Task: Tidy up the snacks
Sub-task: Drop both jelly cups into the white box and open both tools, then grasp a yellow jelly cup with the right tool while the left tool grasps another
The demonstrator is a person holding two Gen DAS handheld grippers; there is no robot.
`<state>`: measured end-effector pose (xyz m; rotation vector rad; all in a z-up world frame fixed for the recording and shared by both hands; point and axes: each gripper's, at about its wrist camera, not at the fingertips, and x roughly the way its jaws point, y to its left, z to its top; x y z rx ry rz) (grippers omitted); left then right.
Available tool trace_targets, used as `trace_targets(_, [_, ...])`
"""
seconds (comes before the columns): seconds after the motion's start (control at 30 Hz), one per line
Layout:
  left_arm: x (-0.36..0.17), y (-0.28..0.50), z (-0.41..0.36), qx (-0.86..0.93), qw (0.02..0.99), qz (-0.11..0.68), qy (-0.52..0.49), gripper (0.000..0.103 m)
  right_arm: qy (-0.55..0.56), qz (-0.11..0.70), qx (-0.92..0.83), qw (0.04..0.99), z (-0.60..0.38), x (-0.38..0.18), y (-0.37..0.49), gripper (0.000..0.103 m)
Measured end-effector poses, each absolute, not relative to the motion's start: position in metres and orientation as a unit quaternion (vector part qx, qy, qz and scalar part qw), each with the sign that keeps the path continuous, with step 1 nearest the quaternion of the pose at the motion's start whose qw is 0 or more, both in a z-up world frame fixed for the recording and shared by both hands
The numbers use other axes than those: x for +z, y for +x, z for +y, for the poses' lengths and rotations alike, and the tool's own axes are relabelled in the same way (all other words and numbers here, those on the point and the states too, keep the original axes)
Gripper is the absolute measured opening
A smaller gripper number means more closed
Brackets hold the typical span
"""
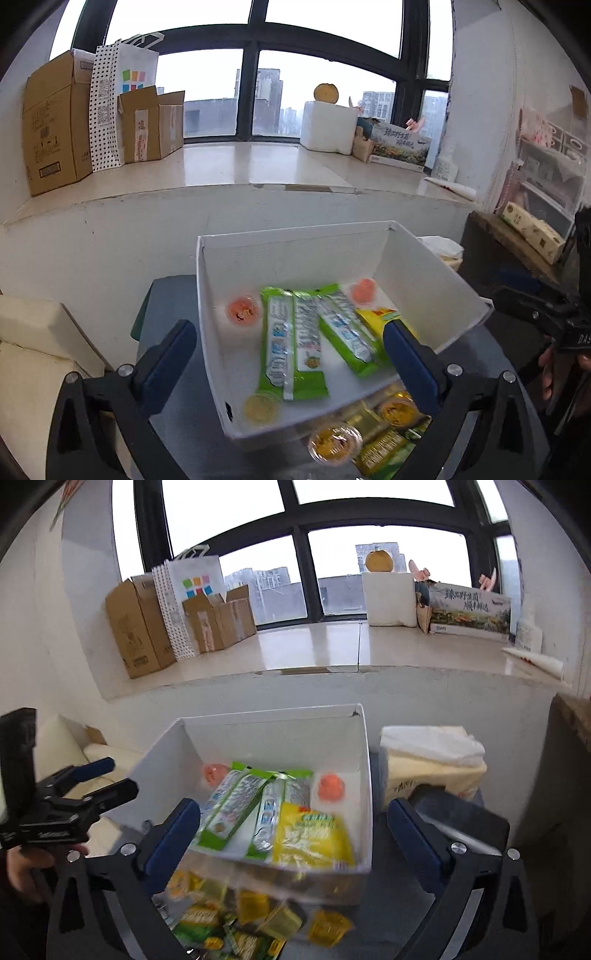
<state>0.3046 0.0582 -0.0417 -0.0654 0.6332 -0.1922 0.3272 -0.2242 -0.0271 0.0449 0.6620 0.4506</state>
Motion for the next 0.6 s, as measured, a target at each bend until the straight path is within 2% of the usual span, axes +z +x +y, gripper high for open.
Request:
trace_targets(0.23, [-0.036, 0.237, 0.050, -0.113, 0.946, 0.301, -0.036, 0.103, 0.073, 0.325, 0.231, 0.914, -0.261, -0.038, 0.255, 0.103])
trace_targets(0.4, [-0.059, 0.167, 0.041, -0.116, 0.944, 0.307, -0.037, 0.103, 0.106, 0.349, 0.220, 0.905, -0.281, -0.075, 0.195, 0.103])
trace_targets(0.6, [-0.090, 0.096, 0.026, -0.101, 0.942, 0.318, -0.039, 0.103, 0.086, 0.392, 0.204, 0.893, -0.278, -0.110, 0.172, 0.103])
